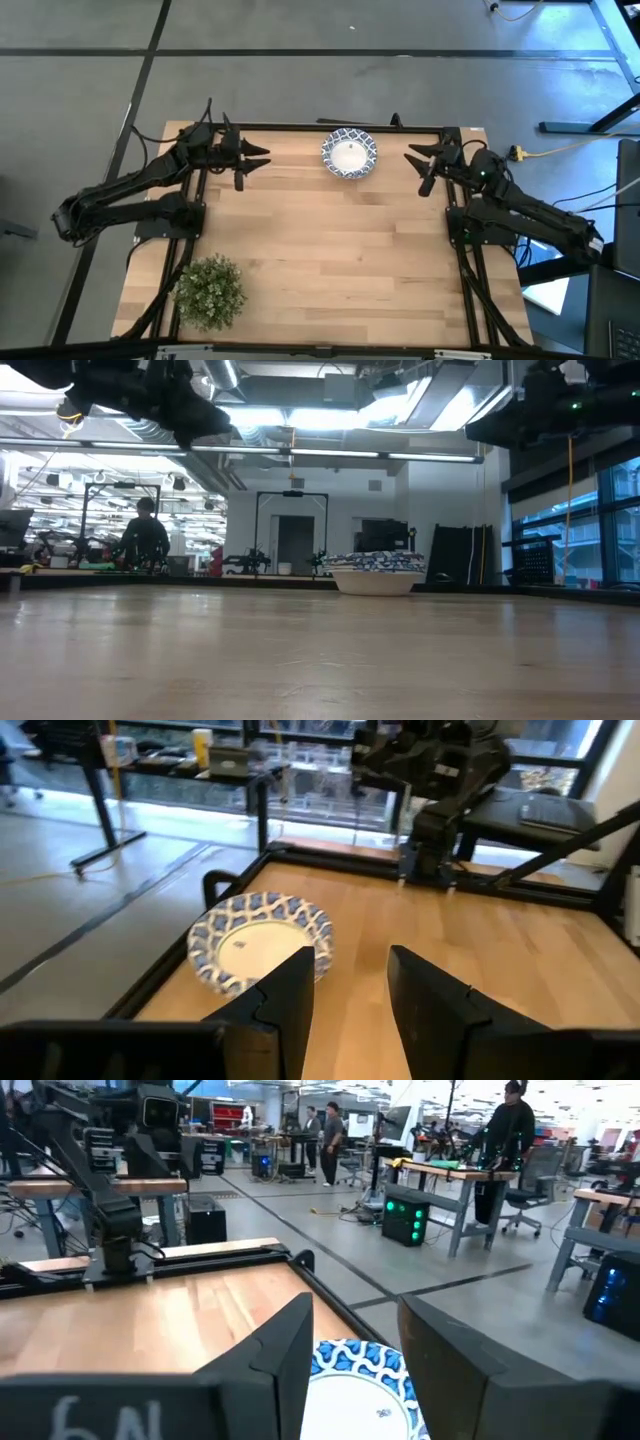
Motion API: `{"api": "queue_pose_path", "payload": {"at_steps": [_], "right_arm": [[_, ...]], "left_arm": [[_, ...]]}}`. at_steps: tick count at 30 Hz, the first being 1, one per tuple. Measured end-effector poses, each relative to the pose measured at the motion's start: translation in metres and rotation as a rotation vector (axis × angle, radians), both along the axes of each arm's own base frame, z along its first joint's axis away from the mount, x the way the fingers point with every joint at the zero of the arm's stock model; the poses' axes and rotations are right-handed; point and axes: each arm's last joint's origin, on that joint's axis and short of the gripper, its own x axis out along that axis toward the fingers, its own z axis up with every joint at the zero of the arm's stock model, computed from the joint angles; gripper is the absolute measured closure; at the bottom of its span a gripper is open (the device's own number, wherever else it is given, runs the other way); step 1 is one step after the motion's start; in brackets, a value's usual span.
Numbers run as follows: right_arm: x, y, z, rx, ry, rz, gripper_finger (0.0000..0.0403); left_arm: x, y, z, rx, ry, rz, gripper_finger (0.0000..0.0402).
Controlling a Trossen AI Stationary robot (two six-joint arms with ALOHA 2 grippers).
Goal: Nest bowls inside each other
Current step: Return to Home Position
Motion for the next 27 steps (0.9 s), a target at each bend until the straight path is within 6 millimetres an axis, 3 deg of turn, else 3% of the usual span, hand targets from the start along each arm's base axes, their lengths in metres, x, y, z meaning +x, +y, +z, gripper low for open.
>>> {"api": "queue_pose_path", "payload": {"at_steps": [9,21,27], "right_arm": [[-0.004,-0.008,-0.002,0.014,0.003,-0.012,0.0253],[-0.003,-0.009,-0.044,0.070,-0.115,-0.002,0.0253],[-0.003,-0.008,-0.049,0.070,-0.107,0.023,0.0253]], "left_arm": [[-0.006,0.002,-0.022,-0.011,0.010,0.029,0.0278],[-0.025,-0.013,-0.038,-0.002,-0.085,0.039,0.0278],[-0.031,-0.017,-0.053,-0.004,-0.057,0.050,0.0278]]}}
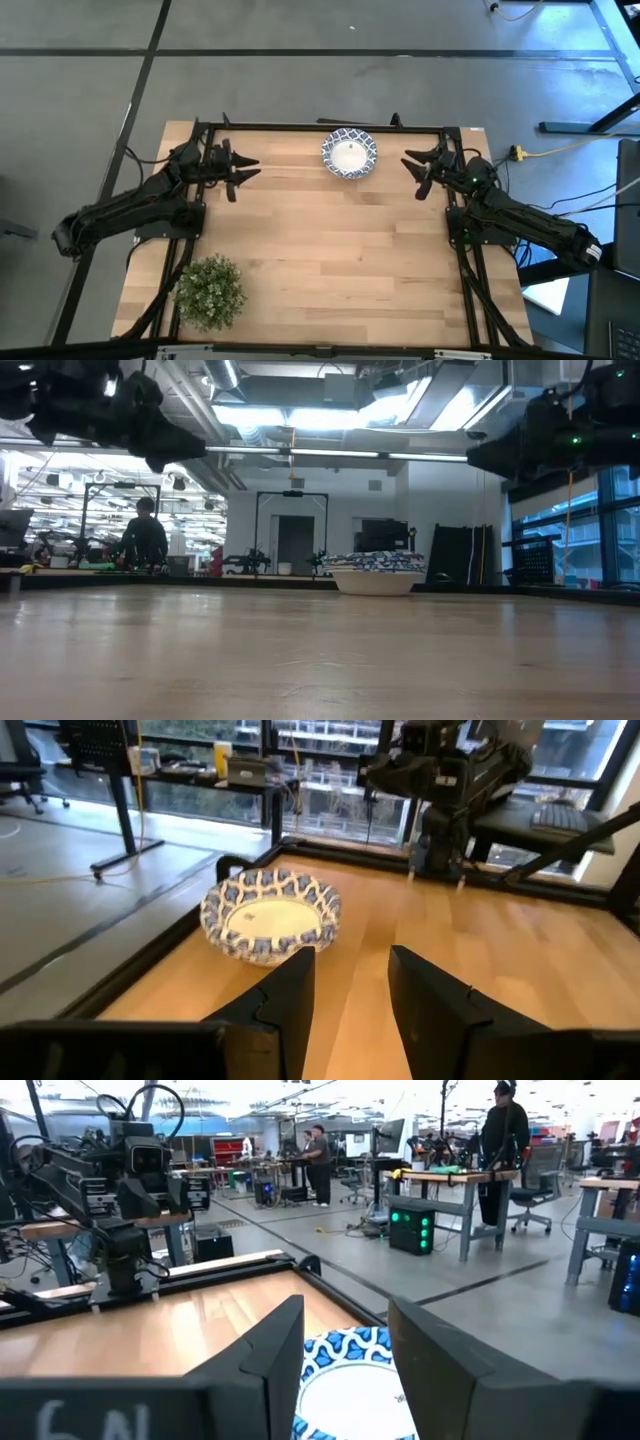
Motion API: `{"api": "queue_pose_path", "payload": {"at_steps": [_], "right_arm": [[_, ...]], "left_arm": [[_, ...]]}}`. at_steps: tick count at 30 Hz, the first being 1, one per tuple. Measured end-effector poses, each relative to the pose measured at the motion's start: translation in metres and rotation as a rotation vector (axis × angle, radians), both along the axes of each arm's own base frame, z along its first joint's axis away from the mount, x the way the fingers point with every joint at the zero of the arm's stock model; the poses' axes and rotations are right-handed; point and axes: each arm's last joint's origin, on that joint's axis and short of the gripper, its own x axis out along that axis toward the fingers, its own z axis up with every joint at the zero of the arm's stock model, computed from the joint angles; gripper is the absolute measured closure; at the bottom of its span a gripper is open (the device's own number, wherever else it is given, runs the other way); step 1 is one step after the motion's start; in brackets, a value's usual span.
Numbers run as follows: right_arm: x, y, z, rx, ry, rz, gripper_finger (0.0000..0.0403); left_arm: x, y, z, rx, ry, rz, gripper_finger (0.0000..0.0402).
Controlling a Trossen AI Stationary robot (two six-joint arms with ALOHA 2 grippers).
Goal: Nest bowls inside each other
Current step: Return to Home Position
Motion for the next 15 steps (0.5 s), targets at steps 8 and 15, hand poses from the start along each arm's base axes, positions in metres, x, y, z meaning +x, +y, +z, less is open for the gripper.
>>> {"api": "queue_pose_path", "payload": {"at_steps": [8,15], "right_arm": [[0.000,0.000,-0.001,-0.018,0.015,0.004,0.0253],[0.000,0.000,-0.001,-0.014,0.014,0.005,0.0253]], "left_arm": [[-0.007,-0.005,-0.014,0.028,-0.017,0.023,0.0278],[-0.011,-0.008,-0.022,0.032,-0.021,0.023,0.0278]]}}
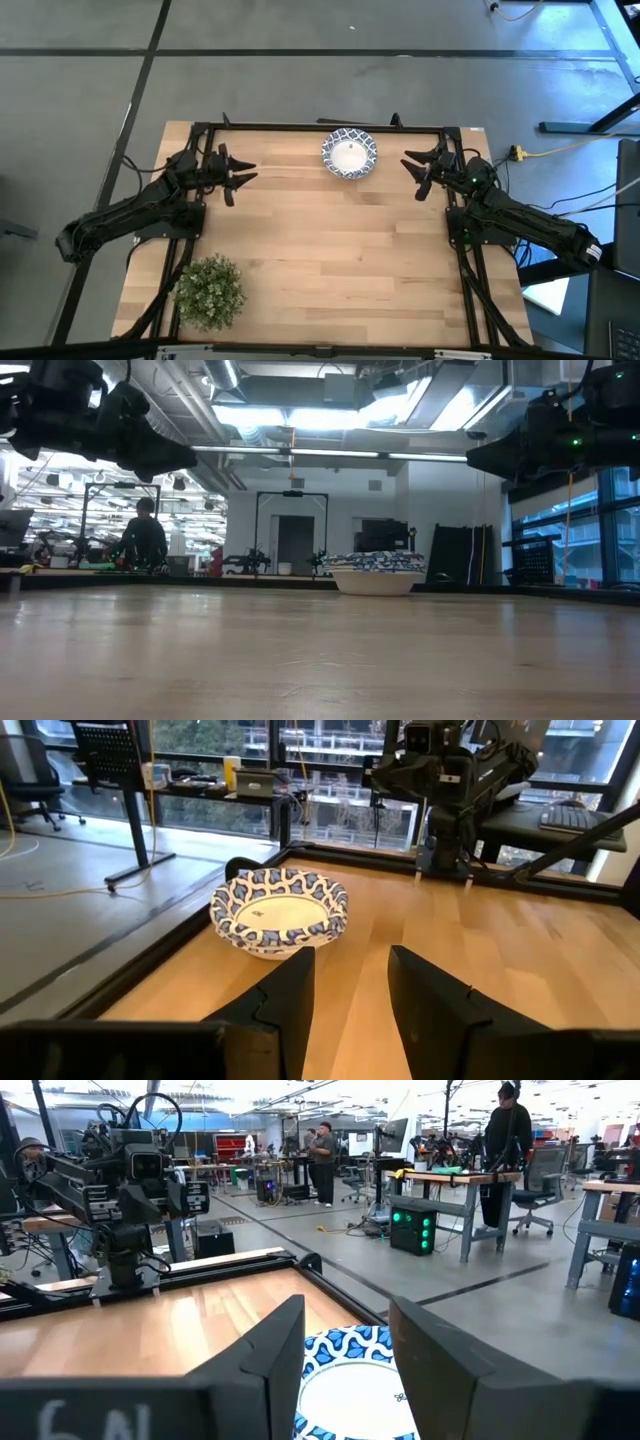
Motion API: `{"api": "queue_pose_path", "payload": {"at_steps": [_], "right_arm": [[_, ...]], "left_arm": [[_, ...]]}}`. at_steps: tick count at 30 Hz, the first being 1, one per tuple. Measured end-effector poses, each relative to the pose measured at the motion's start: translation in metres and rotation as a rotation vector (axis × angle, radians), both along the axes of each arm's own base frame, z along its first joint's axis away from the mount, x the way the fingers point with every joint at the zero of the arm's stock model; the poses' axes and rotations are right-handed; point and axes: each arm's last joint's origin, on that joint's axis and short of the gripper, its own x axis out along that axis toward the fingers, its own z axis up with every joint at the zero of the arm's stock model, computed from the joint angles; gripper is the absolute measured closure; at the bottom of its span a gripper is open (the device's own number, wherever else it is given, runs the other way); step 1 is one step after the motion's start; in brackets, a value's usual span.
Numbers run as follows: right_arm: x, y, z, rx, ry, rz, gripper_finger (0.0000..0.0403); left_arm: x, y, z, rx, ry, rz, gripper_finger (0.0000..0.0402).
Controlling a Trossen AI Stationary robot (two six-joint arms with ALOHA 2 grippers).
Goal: Nest bowls inside each other
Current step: Return to Home Position
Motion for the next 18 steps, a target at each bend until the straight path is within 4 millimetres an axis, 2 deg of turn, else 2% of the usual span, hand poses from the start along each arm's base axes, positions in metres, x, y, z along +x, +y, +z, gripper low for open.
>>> {"api": "queue_pose_path", "payload": {"at_steps": [18], "right_arm": [[0.0000,0.0000,-0.0002,-0.002,0.003,-0.001,0.0253]], "left_arm": [[-0.0002,-0.0001,-0.0007,-0.004,0.006,0.000,0.0278]]}}
